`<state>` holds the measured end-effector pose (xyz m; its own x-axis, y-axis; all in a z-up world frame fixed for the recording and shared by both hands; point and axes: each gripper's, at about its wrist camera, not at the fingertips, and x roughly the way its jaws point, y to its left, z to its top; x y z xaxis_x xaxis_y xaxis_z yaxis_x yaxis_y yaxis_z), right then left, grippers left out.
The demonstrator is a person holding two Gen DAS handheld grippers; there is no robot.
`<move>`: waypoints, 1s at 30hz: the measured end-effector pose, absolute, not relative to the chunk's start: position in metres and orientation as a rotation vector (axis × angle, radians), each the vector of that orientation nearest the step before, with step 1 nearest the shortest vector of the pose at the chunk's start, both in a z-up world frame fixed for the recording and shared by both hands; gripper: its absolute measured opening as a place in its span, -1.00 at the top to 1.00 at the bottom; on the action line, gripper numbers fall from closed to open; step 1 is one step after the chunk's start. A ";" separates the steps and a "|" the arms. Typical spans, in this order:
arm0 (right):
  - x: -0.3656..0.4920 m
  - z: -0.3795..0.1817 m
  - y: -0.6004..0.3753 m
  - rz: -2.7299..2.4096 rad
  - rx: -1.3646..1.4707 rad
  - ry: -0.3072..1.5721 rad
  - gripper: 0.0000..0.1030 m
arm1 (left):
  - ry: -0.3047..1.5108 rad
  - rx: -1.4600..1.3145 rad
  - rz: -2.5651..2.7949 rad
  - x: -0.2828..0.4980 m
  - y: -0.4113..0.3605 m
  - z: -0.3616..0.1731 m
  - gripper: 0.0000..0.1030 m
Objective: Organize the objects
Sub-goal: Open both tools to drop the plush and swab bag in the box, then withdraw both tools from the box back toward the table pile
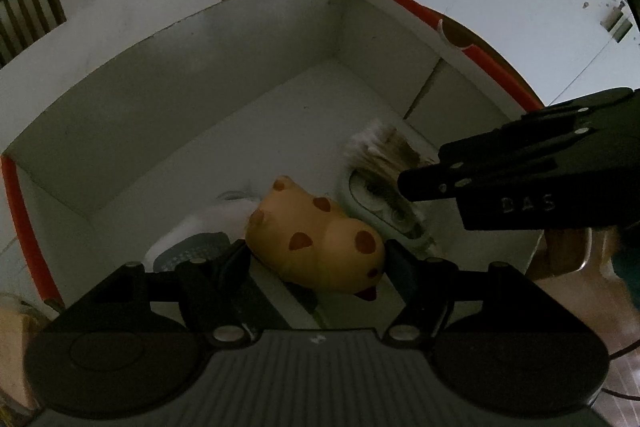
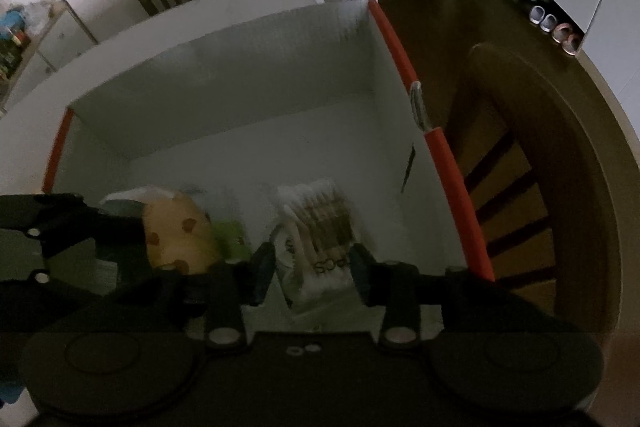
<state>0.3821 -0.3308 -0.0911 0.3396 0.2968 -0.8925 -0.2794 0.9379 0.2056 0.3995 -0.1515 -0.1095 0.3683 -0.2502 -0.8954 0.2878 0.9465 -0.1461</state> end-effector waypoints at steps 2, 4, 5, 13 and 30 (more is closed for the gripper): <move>0.379 -0.087 -0.333 0.379 0.025 1.149 0.08 | 1.131 0.034 -0.342 0.397 -0.151 -0.108 -0.49; 0.376 -0.082 -0.334 0.393 0.030 1.128 -0.09 | 1.120 0.019 -0.340 0.396 -0.150 -0.106 -0.61; 0.376 -0.081 -0.336 0.401 0.032 1.117 -0.21 | 1.114 0.011 -0.344 0.395 -0.148 -0.104 -0.61; 0.362 -0.055 -0.340 0.415 0.040 1.049 -0.36 | 1.045 -0.022 -0.345 0.378 -0.136 -0.081 -0.61; 0.307 0.005 -0.325 0.485 0.070 0.905 -0.72 | 0.870 -0.115 -0.360 0.314 -0.092 -0.028 -0.67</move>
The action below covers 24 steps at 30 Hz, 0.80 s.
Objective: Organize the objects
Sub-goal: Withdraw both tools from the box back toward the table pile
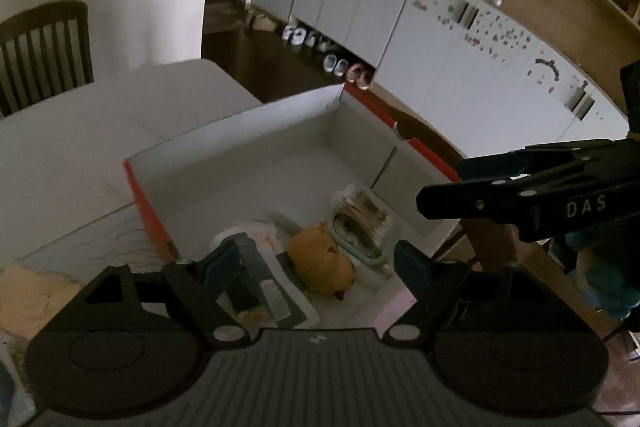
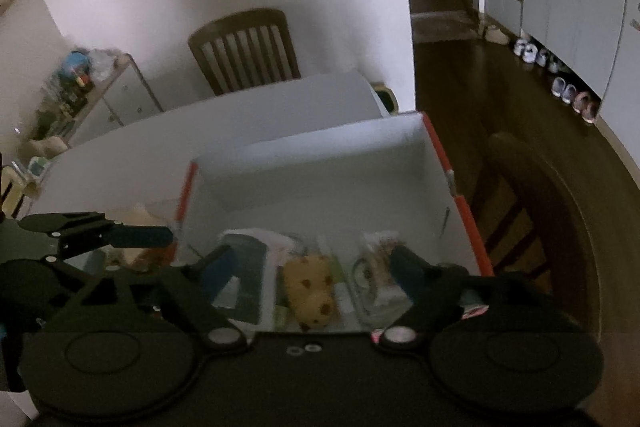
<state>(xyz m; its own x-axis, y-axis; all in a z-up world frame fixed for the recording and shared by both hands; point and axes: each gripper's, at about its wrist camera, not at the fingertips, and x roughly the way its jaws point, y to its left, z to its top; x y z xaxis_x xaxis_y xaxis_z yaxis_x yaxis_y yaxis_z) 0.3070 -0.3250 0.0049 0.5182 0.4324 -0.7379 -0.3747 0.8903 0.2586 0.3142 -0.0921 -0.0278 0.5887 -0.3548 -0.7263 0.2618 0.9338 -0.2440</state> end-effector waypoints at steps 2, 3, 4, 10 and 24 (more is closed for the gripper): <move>0.299 0.010 -0.322 0.501 0.084 0.894 -0.83 | 0.852 -0.116 -0.367 0.304 -0.085 -0.021 -0.68; 0.295 0.013 -0.320 0.508 0.091 0.886 -0.90 | 0.843 -0.111 -0.367 0.298 -0.081 -0.019 -0.69; 0.290 0.015 -0.317 0.515 0.095 0.875 -0.92 | 0.830 -0.098 -0.358 0.293 -0.079 -0.016 -0.70; 0.259 0.027 -0.293 0.528 0.064 0.817 -0.99 | 0.764 -0.082 -0.354 0.259 -0.054 -0.002 -1.00; 0.210 0.016 -0.222 0.534 0.032 0.825 -0.99 | 0.730 -0.062 -0.300 0.197 0.041 0.002 -1.00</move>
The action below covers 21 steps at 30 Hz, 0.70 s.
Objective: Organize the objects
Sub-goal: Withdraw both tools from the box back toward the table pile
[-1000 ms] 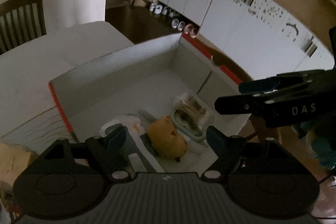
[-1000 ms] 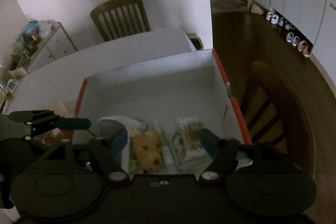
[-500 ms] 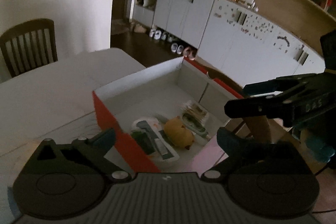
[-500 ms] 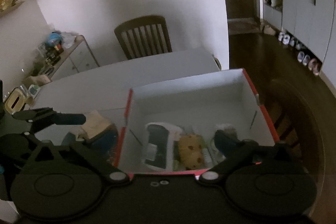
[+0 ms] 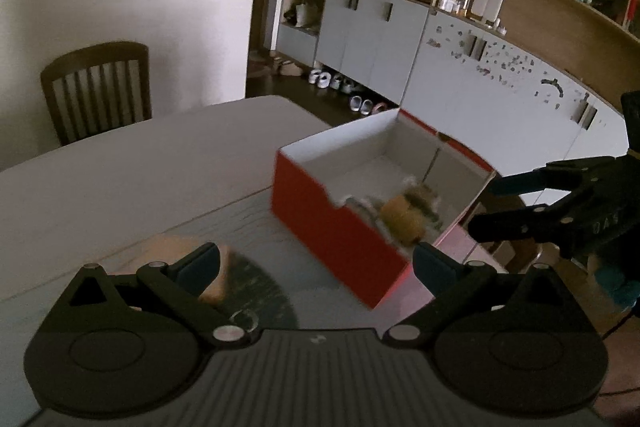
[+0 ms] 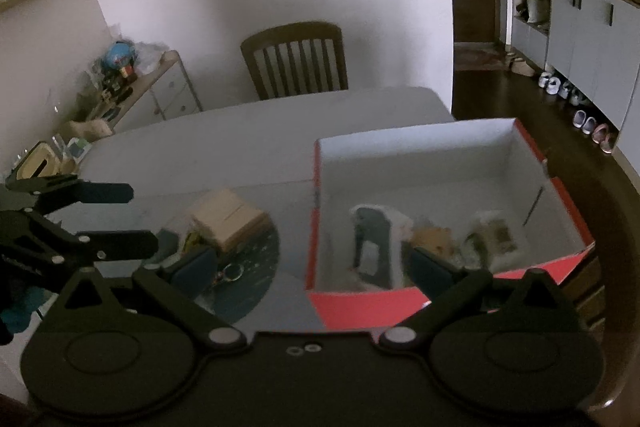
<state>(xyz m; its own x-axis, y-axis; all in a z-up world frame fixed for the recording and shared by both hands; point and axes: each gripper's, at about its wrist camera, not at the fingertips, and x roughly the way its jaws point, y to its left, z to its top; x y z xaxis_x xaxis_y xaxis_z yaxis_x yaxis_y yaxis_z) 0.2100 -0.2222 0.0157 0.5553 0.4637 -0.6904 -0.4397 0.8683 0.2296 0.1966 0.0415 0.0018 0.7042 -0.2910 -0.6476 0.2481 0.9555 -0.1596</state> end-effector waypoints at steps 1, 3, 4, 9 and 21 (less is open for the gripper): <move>0.208 0.014 -0.218 0.533 0.031 0.830 -0.99 | 0.733 -0.058 -0.300 0.192 0.048 0.000 -1.00; 0.203 0.010 -0.208 0.532 0.031 0.841 -0.99 | 0.740 -0.049 -0.295 0.186 0.061 -0.005 -1.00; 0.201 0.007 -0.203 0.534 0.030 0.847 -0.99 | 0.747 -0.047 -0.289 0.183 0.067 -0.009 -1.00; 0.195 -0.003 -0.178 0.532 0.027 0.872 -0.99 | 0.780 -0.031 -0.272 0.170 0.091 -0.030 -1.00; 0.194 -0.032 -0.124 0.524 -0.006 0.941 -0.99 | 0.844 0.057 -0.278 0.143 0.113 -0.079 -1.00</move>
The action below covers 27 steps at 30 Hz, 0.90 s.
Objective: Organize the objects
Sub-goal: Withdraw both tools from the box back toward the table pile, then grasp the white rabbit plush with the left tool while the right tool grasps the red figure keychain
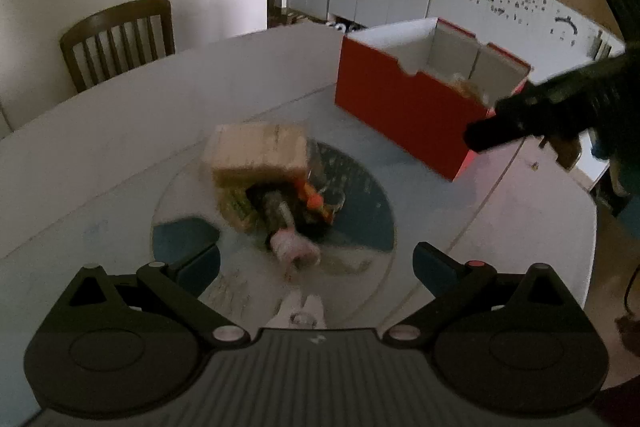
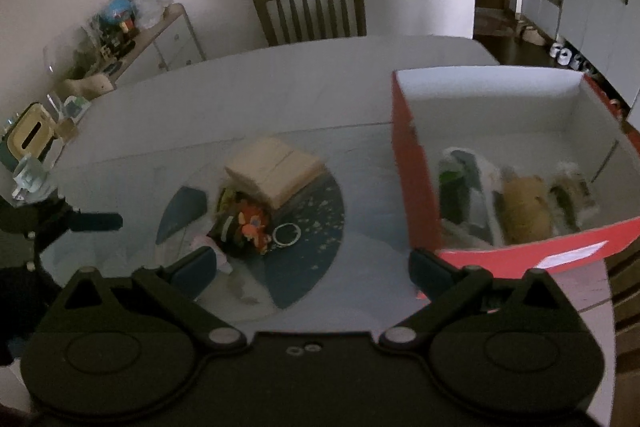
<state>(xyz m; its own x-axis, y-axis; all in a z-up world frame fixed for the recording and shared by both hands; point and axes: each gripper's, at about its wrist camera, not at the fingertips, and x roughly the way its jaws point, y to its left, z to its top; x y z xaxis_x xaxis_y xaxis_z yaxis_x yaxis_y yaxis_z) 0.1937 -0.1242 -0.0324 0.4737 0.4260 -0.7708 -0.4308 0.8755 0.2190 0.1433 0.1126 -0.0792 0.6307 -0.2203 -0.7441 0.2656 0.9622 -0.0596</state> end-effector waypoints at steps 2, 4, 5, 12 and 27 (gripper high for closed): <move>0.197 -0.036 -0.116 0.518 -0.004 0.947 -0.99 | 0.851 0.073 -0.273 0.140 0.114 -0.087 -1.00; 0.201 -0.040 -0.105 0.514 -0.006 0.951 -0.99 | 0.861 0.080 -0.268 0.137 0.115 -0.095 -1.00; 0.203 -0.041 -0.101 0.509 -0.011 0.953 -0.99 | 0.866 0.082 -0.266 0.136 0.116 -0.098 -1.00; 0.221 -0.059 -0.066 0.481 -0.039 1.002 -0.95 | 0.910 0.069 -0.256 0.133 0.122 -0.122 -1.00; 0.262 -0.090 -0.025 0.384 0.057 1.157 -0.65 | 0.954 0.028 -0.221 0.137 0.128 -0.142 -0.99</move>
